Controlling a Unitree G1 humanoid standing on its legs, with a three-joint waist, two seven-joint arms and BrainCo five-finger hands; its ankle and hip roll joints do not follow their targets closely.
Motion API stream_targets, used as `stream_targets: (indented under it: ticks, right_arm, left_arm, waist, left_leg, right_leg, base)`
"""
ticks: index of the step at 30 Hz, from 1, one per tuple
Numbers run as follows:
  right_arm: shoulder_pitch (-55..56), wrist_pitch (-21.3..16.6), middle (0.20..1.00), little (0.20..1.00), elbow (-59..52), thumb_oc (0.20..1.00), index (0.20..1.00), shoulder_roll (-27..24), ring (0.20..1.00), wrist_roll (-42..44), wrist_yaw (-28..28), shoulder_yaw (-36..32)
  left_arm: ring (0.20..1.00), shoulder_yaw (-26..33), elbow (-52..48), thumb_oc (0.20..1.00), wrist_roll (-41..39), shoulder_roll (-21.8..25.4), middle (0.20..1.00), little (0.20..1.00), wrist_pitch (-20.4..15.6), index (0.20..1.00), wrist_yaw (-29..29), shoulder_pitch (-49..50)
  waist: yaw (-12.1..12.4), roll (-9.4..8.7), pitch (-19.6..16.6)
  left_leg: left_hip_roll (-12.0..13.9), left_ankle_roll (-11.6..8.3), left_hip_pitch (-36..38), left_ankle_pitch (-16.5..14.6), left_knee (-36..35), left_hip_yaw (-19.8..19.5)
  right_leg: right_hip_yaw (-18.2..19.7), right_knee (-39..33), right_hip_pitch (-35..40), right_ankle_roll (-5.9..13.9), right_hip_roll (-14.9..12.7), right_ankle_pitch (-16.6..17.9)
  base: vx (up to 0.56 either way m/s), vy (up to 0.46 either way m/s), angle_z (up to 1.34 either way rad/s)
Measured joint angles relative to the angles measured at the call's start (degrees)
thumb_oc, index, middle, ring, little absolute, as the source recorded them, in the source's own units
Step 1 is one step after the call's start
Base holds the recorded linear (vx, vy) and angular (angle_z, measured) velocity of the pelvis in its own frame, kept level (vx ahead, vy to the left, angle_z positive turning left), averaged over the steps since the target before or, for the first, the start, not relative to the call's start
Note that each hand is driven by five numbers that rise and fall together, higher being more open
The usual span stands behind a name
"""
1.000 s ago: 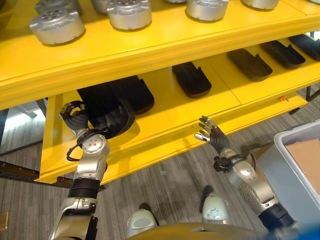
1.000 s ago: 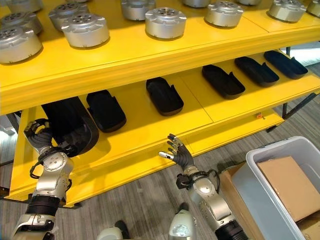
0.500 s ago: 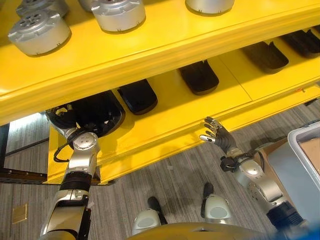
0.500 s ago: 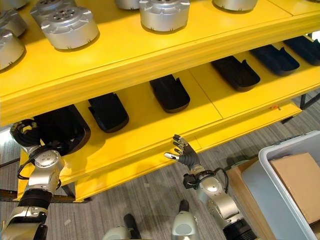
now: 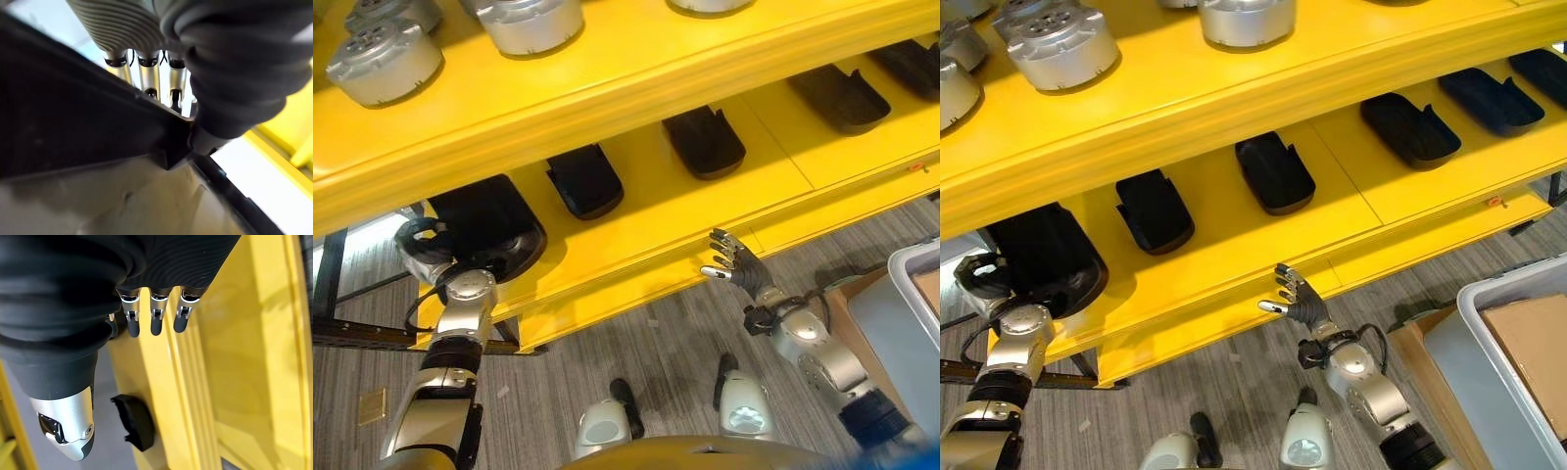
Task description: Move parts from the plastic box to the shelf.
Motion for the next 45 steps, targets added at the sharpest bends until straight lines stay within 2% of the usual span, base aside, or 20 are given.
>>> stream_targets:
  ticks: [2, 3, 4, 5, 6, 7, 8, 9, 10, 11, 12, 13, 14, 16, 19, 24, 29, 35, 39, 45]
  right_arm:
    - [-0.07, 0.59, 1.0, 1.0, 0.0, 1.0, 1.0, -1.22, 1.0, -0.05, 0.96, -0.53]
    - [0.09, 0.67, 1.0, 1.0, 0.09, 1.0, 1.0, -1.87, 1.0, -0.13, 1.36, -0.83]
    - [0.17, 0.77, 1.0, 1.0, 0.14, 1.0, 1.0, -1.71, 1.0, -0.8, 2.29, -1.8]
    - [0.39, 0.84, 1.0, 1.0, 0.25, 1.0, 1.0, -1.71, 1.0, -1.65, 2.86, -2.69]
    - [0.34, 0.84, 1.0, 1.0, 1.09, 1.0, 1.0, -1.77, 1.0, -2.22, 3.37, -2.34]
    - [-0.05, 0.51, 1.0, 1.0, 1.01, 1.0, 1.0, -4.18, 1.0, -2.22, 4.61, -2.53]
    - [-0.22, 0.49, 1.0, 1.0, 1.04, 1.0, 1.0, -5.74, 1.0, -2.23, 4.78, -2.69]
    - [0.2, 0.51, 1.0, 1.0, 1.4, 1.0, 1.0, -5.72, 1.0, -2.18, 4.78, -3.34]
    - [1.5, 0.53, 1.0, 1.0, 1.46, 1.0, 1.0, -5.05, 1.0, -2.12, 4.45, -3.62]
    - [0.76, 0.53, 1.0, 1.0, 1.53, 1.0, 1.0, -4.84, 1.0, -2.11, 4.5, -1.71]
    - [0.14, 0.51, 1.0, 1.0, 1.47, 1.0, 1.0, -4.5, 1.0, -2.1, 4.74, -0.48]
    - [-0.45, 0.51, 1.0, 1.0, 1.22, 1.0, 1.0, -3.84, 1.0, -2.08, 5.0, 0.39]
    - [-1.54, 0.49, 1.0, 1.0, 0.5, 1.0, 1.0, -2.77, 1.0, -1.74, 4.87, 1.2]
    - [-2.97, 0.21, 1.0, 1.0, 0.3, 1.0, 1.0, -2.23, 1.0, -1.46, 4.53, 1.37]
    - [-5.07, -0.21, 1.0, 1.0, 0.54, 1.0, 1.0, -1.68, 1.0, -1.45, 2.58, 1.37]
    - [-6.78, -0.76, 1.0, 1.0, 0.89, 1.0, 1.0, -1.81, 1.0, -1.31, 0.51, 1.48]
    - [-8.35, -2.14, 1.0, 1.0, 1.75, 1.0, 1.0, -1.83, 1.0, -0.84, -0.92, 2.1]
    - [-9.05, -2.82, 1.0, 1.0, 2.55, 1.0, 1.0, -2.04, 1.0, 0.11, -1.6, 2.1]
    - [-9.13, -2.99, 1.0, 1.0, 2.66, 1.0, 1.0, -2.13, 1.0, 0.11, -1.51, 2.1]
    - [-12.14, -2.95, 1.0, 1.0, 2.65, 1.0, 1.0, -2.31, 1.0, 0.23, -1.51, 2.47]
  left_arm:
    - [0.2, 0.64, -0.03, 0.2, 0.02, 0.12, 0.2, 0.2, -0.31, 0.2, 0.02, 1.68]
    - [0.2, 0.62, 0.09, 0.2, 0.07, 0.23, 0.2, 0.2, -0.77, 0.2, 0.01, 1.95]
    - [0.2, 0.95, 0.04, 0.2, 0.17, 0.45, 0.2, 0.2, -1.62, 0.2, 0.09, 2.73]
    - [0.2, 0.83, 0.53, 0.2, 0.2, 0.35, 0.2, 0.2, -1.81, 0.2, 0.06, 3.14]
    - [0.2, 0.7, 1.42, 0.2, 0.62, 0.29, 0.2, 0.2, -1.82, 0.2, 0.01, 4.42]
    - [0.2, 0.47, 1.78, 0.2, 1.61, -0.79, 0.2, 0.2, -1.68, 0.2, 0.01, 6.24]
    - [0.2, 0.48, 1.73, 0.2, 1.9, -1.66, 0.2, 0.2, -1.66, 0.2, 0.0, 6.12]
    - [0.2, 0.71, 1.6, 0.2, 2.34, -2.15, 0.2, 0.2, -1.6, 0.2, 0.09, 5.51]
    - [0.2, -1.83, 0.76, 0.2, 2.45, -2.66, 0.2, 0.2, -1.02, 0.2, -0.09, 1.64]
    - [0.2, -2.78, 0.2, 0.2, 3.29, -2.29, 0.2, 0.2, -0.82, 0.2, -0.45, 0.09]
    - [0.2, -2.82, 0.12, 0.2, 4.12, -2.04, 0.2, 0.2, -0.76, 0.2, -0.46, -0.55]
    - [0.2, -2.9, 0.1, 0.2, 4.67, -1.71, 0.2, 0.2, -0.57, 0.2, -0.46, -1.16]
    - [0.2, -3.51, 0.1, 0.2, 4.76, -0.31, 0.2, 0.2, 0.16, 0.2, -0.79, -2.13]
    - [0.2, -4.1, 0.1, 0.2, 4.9, 2.07, 0.2, 0.2, 1.11, 0.2, -1.62, -3.77]
    - [0.2, -4.97, 0.23, 0.2, 4.9, 5.88, 0.2, 0.2, 2.36, 0.2, -2.77, -4.2]
    - [0.2, -5.96, 0.43, 0.2, 4.9, 5.85, 0.2, 0.2, 2.57, 0.2, -3.73, -5.06]
    - [0.2, -5.92, 0.56, 0.2, 4.54, 5.86, 0.2, 0.2, 2.57, 0.2, -5.1, -6.28]
    - [0.2, -6.05, 0.59, 0.2, 4.57, 5.85, 0.2, 0.2, 2.56, 0.2, -7.5, -8.43]
    - [0.2, -7.85, 2.25, 0.2, 4.46, 5.86, 0.2, 0.2, 2.61, 0.2, -7.53, -10.85]
    - [0.2, -9.8, 5.65, 0.2, 4.3, 6.02, 0.2, 0.2, 3.7, 0.2, -7.48, -17.4]
  waist:
    - [-0.12, 0.11, -0.11]
    - [-1.2, -0.59, 0.08]
    - [-1.39, -1.01, -0.06]
    - [-1.53, -1.67, 0.14]
    - [-1.98, -3.36, 0.48]
    - [-1.85, -3.14, 0.71]
    - [-2.09, -1.25, 0.92]
    - [-2.52, -0.59, 0.95]
    - [-2.62, -0.95, 1.23]
    - [-2.15, -1.1, 2.11]
    - [-1.77, -0.9, 2.69]
    - [-1.18, -0.48, 3.19]
    - [-0.83, -0.44, 3.52]
    - [-0.81, -1.08, 3.93]
    - [-0.68, -1.21, 5.54]
    - [-0.93, -0.85, 7.9]
    - [-0.32, -0.73, 10.0]
    - [0.83, -0.72, 10.12]
    - [0.64, -0.81, 10.18]
    - [-0.48, -1.87, 11.76]
  left_leg:
    - [0.84, 0.87, 1.07, 0.14, -2.49, -1.36]
    - [1.87, 0.82, 1.1, 0.52, -3.62, -2.25]
    - [3.75, 0.58, 1.04, 2.57, -5.41, -3.45]
    - [6.21, -0.18, 0.69, 2.87, -5.18, -5.7]
    - [8.49, -1.11, 1.55, 3.39, -5.93, -11.56]
    - [6.01, 0.32, 2.85, 4.24, -10.77, -12.67]
    - [4.6, 1.76, 2.61, 4.95, -10.39, -12.08]
    - [4.25, -0.96, 2.39, 0.57, -9.28, -8.79]
    - [0.9, -5.19, 0.86, -2.33, -7.9, -7.07]
    - [-0.04, -5.33, 0.68, -2.27, -7.9, -6.76]
    - [-0.19, -4.98, 0.54, -2.04, -7.99, -6.62]
    - [0.11, -4.53, 0.41, -1.77, -8.19, -6.53]
    - [-0.44, -3.87, -0.41, -1.69, -8.19, -6.23]
    - [-1.39, -3.5, -1.76, -1.83, -7.7, -6.93]
    - [0.29, -3.73, -1.98, -1.42, -7.84, -7.48]
    - [2.07, -4.29, -3.49, -0.48, -7.8, -8.17]
    - [2.48, -4.39, -3.56, -0.42, -7.73, -8.57]
    - [2.64, -4.37, -3.44, -0.43, -7.47, -8.69]
    - [2.68, -4.37, -3.48, -0.44, -7.08, -8.68]
    - [2.95, -4.27, -5.43, -1.04, -4.64, -8.71]
  right_leg:
    - [0.93, 0.54, -0.38, -1.05, -0.12, 0.07]
    - [1.16, 0.84, -1.1, -1.77, -0.41, 0.21]
    - [3.08, 2.53, -3.42, -2.07, -0.63, -0.54]
    - [4.42, 2.48, -4.65, -2.07, -0.7, -0.3]
    - [7.83, 3.29, -5.71, -1.49, -1.2, 0.03]
    - [12.08, 3.01, -7.72, 3.08, -3.95, 2.48]
    - [12.21, 2.27, -7.6, 5.32, -4.23, 3.96]
    - [12.26, 1.88, -7.37, 7.0, -5.4, 4.83]
    - [12.07, -0.19, -7.25, 7.16, -9.5, 8.37]
    - [11.89, -0.32, -7.19, 7.27, -9.52, 9.1]
    - [11.01, 0.47, -7.14, 7.42, -8.37, 8.54]
    - [9.05, 1.05, -7.03, 6.95, -6.65, 7.44]
    - [6.27, -1.31, -5.55, 6.36, -5.56, 7.0]
    - [6.58, -3.71, -4.94, 6.66, -5.86, 8.17]
    - [5.46, -7.04, -3.09, 7.16, -4.03, 9.12]
    - [4.12, -8.63, -3.34, 5.78, -2.13, 10.64]
    - [3.9, -8.54, -3.26, 5.69, -1.72, 10.8]
    - [3.9, -8.08, -3.25, 5.31, -1.55, 10.54]
    - [4.01, -7.93, -3.25, 5.29, -1.53, 10.55]
    - [4.35, -7.23, -4.49, 5.11, -1.54, 10.69]
  base:
    - [-0.09, 0.376, -0.32]
    - [-0.04, 0.362, -0.18]
    - [-0.05, 0.516, -0.26]
    - [-0.06, 0.53, -0.51]
    - [-0.1, 0.523, -0.9]
    - [-0.15, 0.509, -0.87]
    - [-0.19, 0.433, -0.66]
    - [-0.18, 0.268, 0.25]
    - [-0.15, 0.118, 0.38]
    - [-0.15, 0.076, 0.36]
    - [-0.11, 0.032, -0.06]
    - [-0.15, 0.02, -0.03]
    - [-0.11, 0.002, 0.07]
    - [-0.1, -0.008, 0.2]
    - [-0.14, -0.055, 0.04]
    - [-0.11, -0.058, 0.0]
    - [-0.08, -0.055, 0.01]
    - [-0.02, -0.026, 0.0]
    - [-0.03, -0.005, -0.01]
    - [-0.03, 0.003, -0.01]
